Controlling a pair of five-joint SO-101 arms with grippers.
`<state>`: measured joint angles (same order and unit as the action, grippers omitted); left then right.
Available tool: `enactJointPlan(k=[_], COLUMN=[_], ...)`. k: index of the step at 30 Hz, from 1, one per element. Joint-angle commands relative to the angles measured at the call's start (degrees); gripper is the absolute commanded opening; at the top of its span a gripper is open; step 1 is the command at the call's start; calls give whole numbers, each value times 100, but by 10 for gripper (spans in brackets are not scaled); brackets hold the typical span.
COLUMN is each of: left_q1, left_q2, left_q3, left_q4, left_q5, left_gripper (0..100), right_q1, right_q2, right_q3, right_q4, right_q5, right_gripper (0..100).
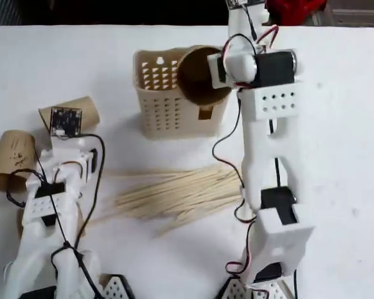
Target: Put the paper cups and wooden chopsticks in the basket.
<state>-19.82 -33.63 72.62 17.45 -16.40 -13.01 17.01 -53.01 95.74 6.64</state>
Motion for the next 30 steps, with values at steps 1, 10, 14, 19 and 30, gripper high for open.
enactJointPlan(k=[1, 10, 14, 19, 30], left_q1=[127, 127, 127, 127, 127], left_q2=[-163, -163, -163, -163, -163], left_q3=[-35, -35, -35, -35, -35], left_q4=[-141, -141, -141, -141, -132], left_q5=[-79, -79, -79, -79, -79], left_gripper=[252, 252, 252, 252, 252], right_q1=[31, 4, -110, -251, -242], right_q2=[40, 31, 40, 48, 48], right_q3=[-202, -413, -686, -677, -677], right_q4=[-145, -523, -708, -998, -1807], right_q5=[-62, -62, -18, -9, -9], right_gripper=[22, 289, 364, 366, 366])
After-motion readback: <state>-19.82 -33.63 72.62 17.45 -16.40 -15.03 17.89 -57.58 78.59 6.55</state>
